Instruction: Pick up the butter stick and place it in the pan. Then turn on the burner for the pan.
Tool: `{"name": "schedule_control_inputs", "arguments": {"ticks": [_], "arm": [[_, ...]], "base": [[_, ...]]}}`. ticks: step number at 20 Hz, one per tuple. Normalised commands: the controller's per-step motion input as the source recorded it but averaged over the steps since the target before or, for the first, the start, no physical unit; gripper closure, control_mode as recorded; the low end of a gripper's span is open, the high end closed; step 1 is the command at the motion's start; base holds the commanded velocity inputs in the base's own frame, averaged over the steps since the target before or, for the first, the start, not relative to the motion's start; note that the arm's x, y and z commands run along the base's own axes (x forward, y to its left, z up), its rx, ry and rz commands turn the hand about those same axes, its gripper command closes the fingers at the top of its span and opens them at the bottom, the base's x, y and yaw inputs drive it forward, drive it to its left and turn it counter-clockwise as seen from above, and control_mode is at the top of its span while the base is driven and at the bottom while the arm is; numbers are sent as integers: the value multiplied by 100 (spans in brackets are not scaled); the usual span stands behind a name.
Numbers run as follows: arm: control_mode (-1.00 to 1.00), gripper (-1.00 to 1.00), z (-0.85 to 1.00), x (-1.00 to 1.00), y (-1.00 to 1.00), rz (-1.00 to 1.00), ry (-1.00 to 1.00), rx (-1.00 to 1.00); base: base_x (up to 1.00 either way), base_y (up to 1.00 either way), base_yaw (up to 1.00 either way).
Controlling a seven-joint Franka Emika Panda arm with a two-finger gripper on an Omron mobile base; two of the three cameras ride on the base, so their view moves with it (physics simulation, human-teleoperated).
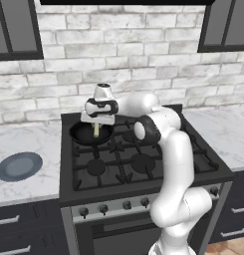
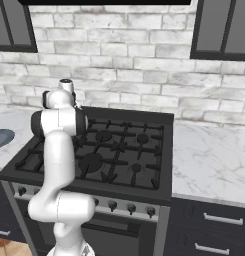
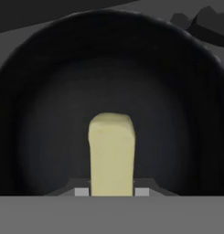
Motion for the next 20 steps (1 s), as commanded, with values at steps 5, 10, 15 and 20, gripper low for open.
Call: {"name": "schedule_control_inputs", "arguments": {"ticks": [5, 10, 15, 20], "arm": [[-100, 100, -3, 3, 17, 0, 7, 0], [-100, 100, -16, 4, 11, 0, 7, 0], [-100, 100, -21, 9, 6, 0, 2, 0], [-100, -100, -1, 3, 0, 0, 0, 0]], "base": [[0, 0, 0], [0, 0, 0], [0, 0, 0], [0, 0, 0]]}}
